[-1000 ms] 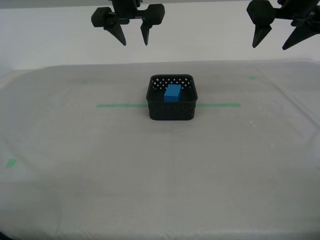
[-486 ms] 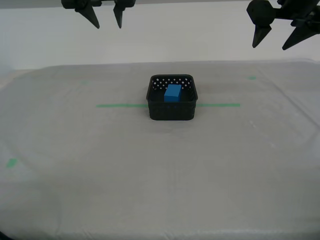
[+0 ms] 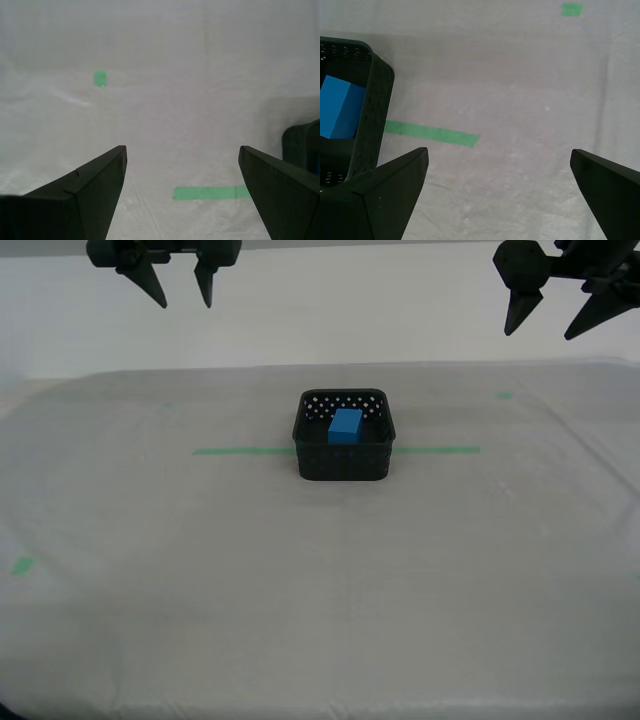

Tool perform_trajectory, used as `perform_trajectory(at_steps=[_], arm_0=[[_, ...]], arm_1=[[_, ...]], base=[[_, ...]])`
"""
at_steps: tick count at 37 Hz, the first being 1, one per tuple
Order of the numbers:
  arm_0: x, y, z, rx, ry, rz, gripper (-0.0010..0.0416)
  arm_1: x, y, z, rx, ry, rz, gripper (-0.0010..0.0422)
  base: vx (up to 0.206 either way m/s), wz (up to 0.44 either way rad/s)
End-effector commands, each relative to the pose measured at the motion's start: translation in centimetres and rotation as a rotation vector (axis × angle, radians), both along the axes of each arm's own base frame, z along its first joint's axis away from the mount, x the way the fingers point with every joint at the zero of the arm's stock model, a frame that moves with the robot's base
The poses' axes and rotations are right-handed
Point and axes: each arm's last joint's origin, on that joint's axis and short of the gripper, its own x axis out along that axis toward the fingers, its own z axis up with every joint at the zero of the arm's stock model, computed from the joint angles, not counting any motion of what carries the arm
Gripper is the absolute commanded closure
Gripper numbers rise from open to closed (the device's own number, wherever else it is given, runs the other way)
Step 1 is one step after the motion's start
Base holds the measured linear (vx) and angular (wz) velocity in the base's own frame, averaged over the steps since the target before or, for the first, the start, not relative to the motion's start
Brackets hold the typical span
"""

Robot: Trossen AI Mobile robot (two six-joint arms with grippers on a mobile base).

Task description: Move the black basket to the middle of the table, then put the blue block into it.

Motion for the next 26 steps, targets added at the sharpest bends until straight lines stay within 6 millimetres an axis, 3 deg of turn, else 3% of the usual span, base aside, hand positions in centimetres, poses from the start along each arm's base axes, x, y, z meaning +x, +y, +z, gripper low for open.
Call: perform_trajectory(at_steps=[1,9,26], arm_0=[[0.0,0.0,0.0,0.002,-0.001,0.002,0.0007],[0.0,0.0,0.0,0.002,-0.001,0.002,0.0007],[0.0,0.0,0.0,0.002,-0.001,0.002,0.0007]], arm_1=[[-0.5,0.8,-0.1,0.001,-0.02,0.01,0.0108],[-2.9,2.3,-0.2,-0.016,-0.094,0.036,0.0108],[-8.3,3.5,-0.7,-0.065,-0.193,0.085,0.0108]], base=[[0.0,0.0],[0.0,0.0],[0.0,0.0]])
